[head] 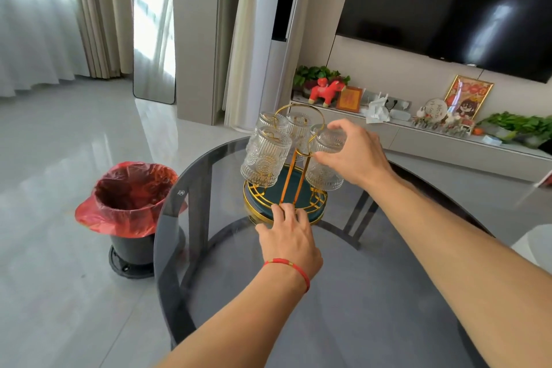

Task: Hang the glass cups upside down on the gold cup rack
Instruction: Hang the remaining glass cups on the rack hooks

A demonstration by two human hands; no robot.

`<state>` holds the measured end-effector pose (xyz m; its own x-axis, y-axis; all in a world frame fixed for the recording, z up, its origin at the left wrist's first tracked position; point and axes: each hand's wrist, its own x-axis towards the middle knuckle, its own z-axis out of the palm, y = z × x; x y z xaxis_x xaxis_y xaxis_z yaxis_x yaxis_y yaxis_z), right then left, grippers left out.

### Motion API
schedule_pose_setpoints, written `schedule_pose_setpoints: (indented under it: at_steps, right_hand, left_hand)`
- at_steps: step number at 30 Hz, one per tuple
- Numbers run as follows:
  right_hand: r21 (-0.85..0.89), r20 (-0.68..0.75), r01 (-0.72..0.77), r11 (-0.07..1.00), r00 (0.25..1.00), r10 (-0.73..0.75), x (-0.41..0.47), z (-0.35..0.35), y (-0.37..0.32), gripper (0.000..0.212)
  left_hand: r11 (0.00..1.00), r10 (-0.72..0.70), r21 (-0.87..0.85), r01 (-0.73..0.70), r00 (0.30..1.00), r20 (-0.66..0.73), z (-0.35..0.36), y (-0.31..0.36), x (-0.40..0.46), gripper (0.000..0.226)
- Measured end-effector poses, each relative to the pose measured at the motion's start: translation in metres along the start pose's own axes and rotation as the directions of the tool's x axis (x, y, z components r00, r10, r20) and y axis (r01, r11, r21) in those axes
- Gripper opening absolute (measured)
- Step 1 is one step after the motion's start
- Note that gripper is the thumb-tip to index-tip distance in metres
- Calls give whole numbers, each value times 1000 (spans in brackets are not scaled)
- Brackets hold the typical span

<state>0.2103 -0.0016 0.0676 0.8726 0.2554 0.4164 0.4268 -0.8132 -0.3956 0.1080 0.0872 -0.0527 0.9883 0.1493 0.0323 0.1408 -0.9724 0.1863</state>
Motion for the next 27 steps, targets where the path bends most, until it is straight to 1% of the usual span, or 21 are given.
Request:
schedule_pose_setpoints:
  at_steps: [5, 12, 14, 16, 18, 20, 22, 23, 25, 27]
  right_hand:
    - [-41, 58, -8, 999, 998, 11, 1, 6, 8, 65]
    - [-10, 79, 4, 1000, 997, -4, -7, 18, 24, 60]
    - [-17, 106, 31, 999, 994, -29, -10, 17, 26, 62]
    - [-10, 145, 60, 998, 988, -58, -16, 15, 25, 71]
    - [23, 120, 75, 997, 990, -77, -30, 9, 29, 76]
    - [83, 51, 79, 993, 995, -83, -52, 0, 37, 73]
    - [129, -11, 51, 990, 999, -50, -83, -13, 54, 68]
    - [146, -51, 17, 989, 999, -10, -101, -21, 66, 65]
    - [195, -130, -87, 977, 985, 114, -137, -33, 87, 58]
    - [269, -177, -229, 935, 943, 282, -167, -46, 108, 50]
  left_hand:
    - [1000, 2, 0, -2, 1000, 20, 1, 0, 0, 74]
    - [1000, 5, 1, -5, 1000, 25, 2, 1, 0, 76]
    - [1000, 8, 11, -8, 1000, 13, 2, 2, 0, 75]
    - [1000, 6, 19, -6, 1000, 3, 2, 1, 0, 74]
    - [1000, -1, 24, 0, 1000, 11, 2, 3, -2, 75]
    - [1000, -17, 17, 17, 1000, 10, 1, 7, -5, 74]
    - [999, 42, -11, -42, 998, -40, 0, 16, -9, 66]
    - [992, 115, -38, -117, 991, -65, 1, 24, -12, 62]
    - [946, 277, -159, -284, 959, -65, 5, 35, -19, 60]
    - [877, 396, -281, -389, 918, -34, 10, 51, -29, 63]
